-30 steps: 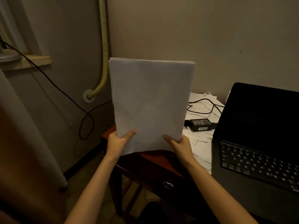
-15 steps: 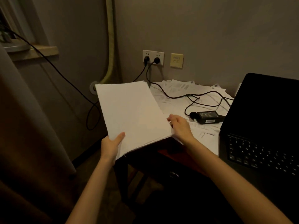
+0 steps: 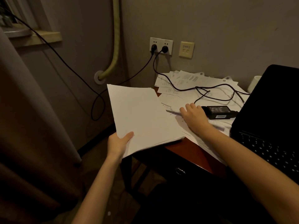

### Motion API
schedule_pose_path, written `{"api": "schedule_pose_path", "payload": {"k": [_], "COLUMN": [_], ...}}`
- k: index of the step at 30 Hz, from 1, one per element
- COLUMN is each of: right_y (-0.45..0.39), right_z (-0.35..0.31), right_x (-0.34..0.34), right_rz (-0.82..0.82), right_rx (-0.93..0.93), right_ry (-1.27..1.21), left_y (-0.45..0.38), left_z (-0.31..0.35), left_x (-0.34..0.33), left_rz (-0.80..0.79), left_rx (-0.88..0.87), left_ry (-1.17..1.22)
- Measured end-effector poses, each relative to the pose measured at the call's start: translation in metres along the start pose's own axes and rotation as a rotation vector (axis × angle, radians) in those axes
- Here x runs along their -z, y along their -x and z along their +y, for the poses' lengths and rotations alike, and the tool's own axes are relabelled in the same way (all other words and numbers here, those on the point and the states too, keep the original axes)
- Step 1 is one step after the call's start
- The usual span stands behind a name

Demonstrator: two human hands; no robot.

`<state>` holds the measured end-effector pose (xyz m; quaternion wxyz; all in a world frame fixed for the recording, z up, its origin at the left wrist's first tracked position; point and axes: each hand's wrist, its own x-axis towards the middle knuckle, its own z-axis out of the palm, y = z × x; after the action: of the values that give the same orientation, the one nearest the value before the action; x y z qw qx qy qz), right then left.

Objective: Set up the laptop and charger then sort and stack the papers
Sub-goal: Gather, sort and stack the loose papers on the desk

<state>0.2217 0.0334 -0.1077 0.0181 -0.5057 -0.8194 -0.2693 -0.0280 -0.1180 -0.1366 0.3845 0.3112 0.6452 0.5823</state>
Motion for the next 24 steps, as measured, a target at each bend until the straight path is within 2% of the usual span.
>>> {"api": "schedule_pose_path", "payload": {"k": [2,7,13,24], "right_y": [0.002,0.005,-0.002,-0.014], "right_z": [0.003,0.012,0.021,0.056], "right_x": [0.000,0.006,0.021,0.074], "right_rz": [-0.006,-0.161,-0.185,-0.018], "right_rx": [0.041,-0.133,-0.260,-0.330], "right_ry": [0.063,-0.028,-0.166,-0.096], "left_y": [0.001,0.007,0.018,0.021], "left_z": [0.001,0.003,0.003,0.018], "left_x": [-0.001,-0.002,-0.007,-0.025], "left_rz": [-0.006,-0.015,-0.017,-0.066], "left_rx": [0.007,0.041,0.026,-0.009], "left_ry": [-0.001,0.034,0.010,-0.059]}}
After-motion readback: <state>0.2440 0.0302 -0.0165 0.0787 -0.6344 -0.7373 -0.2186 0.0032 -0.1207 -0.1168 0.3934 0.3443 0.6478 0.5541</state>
